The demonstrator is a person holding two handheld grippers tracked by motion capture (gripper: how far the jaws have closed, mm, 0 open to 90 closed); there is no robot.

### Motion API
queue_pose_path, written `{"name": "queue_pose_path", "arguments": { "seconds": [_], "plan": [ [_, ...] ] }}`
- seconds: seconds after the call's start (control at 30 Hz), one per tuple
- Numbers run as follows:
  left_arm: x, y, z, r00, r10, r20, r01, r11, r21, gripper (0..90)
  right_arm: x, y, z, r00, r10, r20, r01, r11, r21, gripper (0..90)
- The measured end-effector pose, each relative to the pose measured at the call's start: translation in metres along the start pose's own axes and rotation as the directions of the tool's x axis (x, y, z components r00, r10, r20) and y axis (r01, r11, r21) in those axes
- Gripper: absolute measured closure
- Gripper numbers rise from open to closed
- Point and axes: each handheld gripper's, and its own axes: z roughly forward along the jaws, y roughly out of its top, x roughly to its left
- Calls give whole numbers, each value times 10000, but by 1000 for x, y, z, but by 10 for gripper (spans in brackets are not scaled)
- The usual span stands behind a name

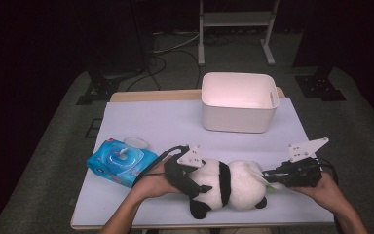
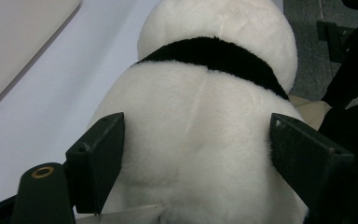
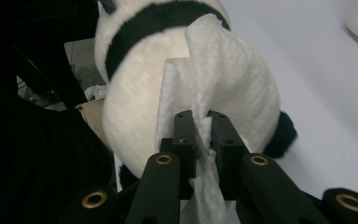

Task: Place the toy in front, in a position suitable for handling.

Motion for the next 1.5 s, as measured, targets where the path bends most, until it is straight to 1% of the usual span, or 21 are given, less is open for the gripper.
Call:
{"name": "queue_pose_path", "arguments": {
  "seconds": [0.1,0.13,0.23,0.27,0.33,0.37,0.47,0.5,0.57,0.63,0.77,0.8,0.83,0.87,0.93,0.97,1.03,1.13,1.27,1.43,1.5],
  "plan": [
    [0,4,2,10000,49,-58,-49,10000,83,193,8,14,5,9990,-449,-57,450,9989,145,813],
    [0,4,2,10000,32,-60,-31,10000,69,191,12,21,10,9977,-674,-64,676,9972,319,813],
    [0,5,2,9999,91,-88,-89,9999,128,186,18,31,21,9950,-964,-268,977,9939,512,811],
    [0,5,2,9999,88,-93,-87,9999,141,185,20,36,27,9927,-1154,-359,1175,9912,617,811],
    [0,5,1,9998,143,-106,-142,9998,156,183,20,40,33,9909,-1269,-445,1299,9889,726,812],
    [-1,4,0,9999,63,-131,-62,10000,42,182,20,40,34,9915,-1225,-431,1256,9890,780,813],
    [-1,3,-4,10000,29,2,-29,9998,-175,181,15,37,32,9941,-953,-511,986,9929,664,817],
    [-1,3,-4,10000,29,2,-29,9998,-175,178,15,37,32,9941,-953,-511,986,9929,664,817],
    [-2,1,-9,10000,24,87,-22,9994,-337,172,11,31,28,9963,-787,-334,806,9949,606,819],
    [-3,1,-11,9999,92,85,-90,9996,-255,170,8,28,26,9975,-679,-185,689,9955,645,819],
    [-4,0,-13,10000,66,41,-66,9998,-195,165,4,25,22,9981,-605,-116,611,9961,641,819],
    [-4,-1,-14,9999,136,32,-136,9998,-116,165,3,24,21,9984,-550,-88,554,9963,652,819],
    [-4,-2,-13,9999,112,24,-112,9999,-91,165,-1,21,18,9990,-447,56,442,9969,645,818],
    [-4,-3,-12,10000,50,50,-49,10000,-65,165,-2,20,17,9991,-416,56,412,9972,629,818],
    [-3,-4,-10,10000,98,5,-98,9999,-116,167,-3,19,16,9994,-356,24,354,9980,524,817],
    [-3,-4,-9,9999,121,87,-121,9999,-51,170,-3,19,16,9993,-365,41,362,9980,518,816],
    [-2,-4,-6,9998,175,-14,-175,9998,130,174,-1,21,17,9990,-450,49,447,9977,504,815],
    [-1,-5,-4,9999,114,9,-114,9998,146,180,2,25,19,9984,-543,125,535,9970,560,815],
    [-2,-3,-3,9999,120,-41,-120,9999,17,181,9,33,26,9969,-787,-28,787,9959,443,815],
    [-3,1,-2,9997,247,-92,-246,9996,130,182,18,46,40,9917,-1244,-311,1257,9911,444,815],
    [-3,2,-1,9998,209,-68,-208,9997,133,182,20,51,45,9890,-1407,-450,1428,9886,477,815]
  ]
}}
